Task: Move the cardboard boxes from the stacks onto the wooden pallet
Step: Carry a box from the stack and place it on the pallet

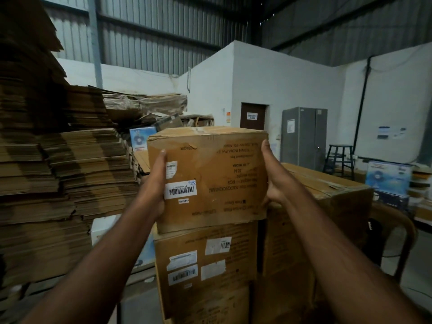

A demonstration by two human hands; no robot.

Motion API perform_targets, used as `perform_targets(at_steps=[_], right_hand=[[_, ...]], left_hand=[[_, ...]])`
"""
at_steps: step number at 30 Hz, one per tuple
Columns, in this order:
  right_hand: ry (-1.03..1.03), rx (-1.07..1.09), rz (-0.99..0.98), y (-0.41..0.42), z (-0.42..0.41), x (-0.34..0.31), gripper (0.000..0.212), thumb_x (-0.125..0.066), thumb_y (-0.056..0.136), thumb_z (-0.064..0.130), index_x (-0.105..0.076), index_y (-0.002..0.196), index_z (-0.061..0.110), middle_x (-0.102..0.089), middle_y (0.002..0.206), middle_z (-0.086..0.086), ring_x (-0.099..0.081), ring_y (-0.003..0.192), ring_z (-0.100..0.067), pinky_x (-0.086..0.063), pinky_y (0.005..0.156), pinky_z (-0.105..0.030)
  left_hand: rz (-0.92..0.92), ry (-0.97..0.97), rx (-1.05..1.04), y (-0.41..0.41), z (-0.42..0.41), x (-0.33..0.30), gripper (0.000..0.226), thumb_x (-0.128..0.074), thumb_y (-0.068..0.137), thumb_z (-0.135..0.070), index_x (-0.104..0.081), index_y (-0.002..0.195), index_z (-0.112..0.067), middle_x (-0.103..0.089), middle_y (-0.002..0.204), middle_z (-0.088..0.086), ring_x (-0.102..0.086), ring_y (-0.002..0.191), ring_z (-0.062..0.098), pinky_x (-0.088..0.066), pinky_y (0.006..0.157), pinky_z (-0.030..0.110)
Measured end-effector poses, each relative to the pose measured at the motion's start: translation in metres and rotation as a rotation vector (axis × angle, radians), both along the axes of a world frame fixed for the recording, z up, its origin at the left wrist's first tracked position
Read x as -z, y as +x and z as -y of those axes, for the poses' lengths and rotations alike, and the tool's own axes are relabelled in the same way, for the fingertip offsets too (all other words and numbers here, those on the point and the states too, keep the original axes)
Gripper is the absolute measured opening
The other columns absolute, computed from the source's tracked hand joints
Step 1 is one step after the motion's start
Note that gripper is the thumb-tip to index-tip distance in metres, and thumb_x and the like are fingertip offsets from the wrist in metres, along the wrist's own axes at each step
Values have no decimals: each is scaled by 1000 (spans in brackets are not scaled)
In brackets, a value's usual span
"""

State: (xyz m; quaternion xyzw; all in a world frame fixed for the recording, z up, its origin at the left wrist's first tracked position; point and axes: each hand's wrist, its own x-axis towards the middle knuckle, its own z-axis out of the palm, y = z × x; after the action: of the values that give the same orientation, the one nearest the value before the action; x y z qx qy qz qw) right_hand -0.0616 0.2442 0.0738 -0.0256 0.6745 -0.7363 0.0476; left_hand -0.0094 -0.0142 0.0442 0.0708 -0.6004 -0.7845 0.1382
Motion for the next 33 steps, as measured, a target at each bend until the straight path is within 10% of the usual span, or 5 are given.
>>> perform_targets(at_steps=[9,13,19,33], right_hand=[[-36,123,79,3,13,-49,82,-33,84,84,-54,128,18,-64,113,-17,-49,113,-40,-20,110,-70],[-89,189,6,5,28,-61,68,-39,90,75,-48,128,19,-69,103,-10,-62,79,-25,-47,59,-42],[-178,388,-99,-13,36,-48,66,-54,89,59,-42,139,17,-66,103,-3,-65,88,-19,-54,66,-33],[-280,317,-313,42,156,-78,64,-60,78,59,-46,126,18,-69,104,-4,-69,86,-19,-55,57,-31]], left_hand=[[37,116,-21,-9,0,-65,46,-52,95,-58,-66,107,-16,-73,83,5,-70,63,22,-57,47,33],[34,184,-110,-24,-7,-71,54,-61,88,-62,-61,115,-15,-75,90,7,-74,74,26,-59,58,41],[82,288,-235,-108,26,-43,103,-68,26,-79,-59,118,-34,-68,113,14,-71,87,39,-56,68,59],[-185,405,-197,16,122,-84,111,-80,31,-70,-49,131,-32,-66,118,20,-72,91,43,-57,71,64]])
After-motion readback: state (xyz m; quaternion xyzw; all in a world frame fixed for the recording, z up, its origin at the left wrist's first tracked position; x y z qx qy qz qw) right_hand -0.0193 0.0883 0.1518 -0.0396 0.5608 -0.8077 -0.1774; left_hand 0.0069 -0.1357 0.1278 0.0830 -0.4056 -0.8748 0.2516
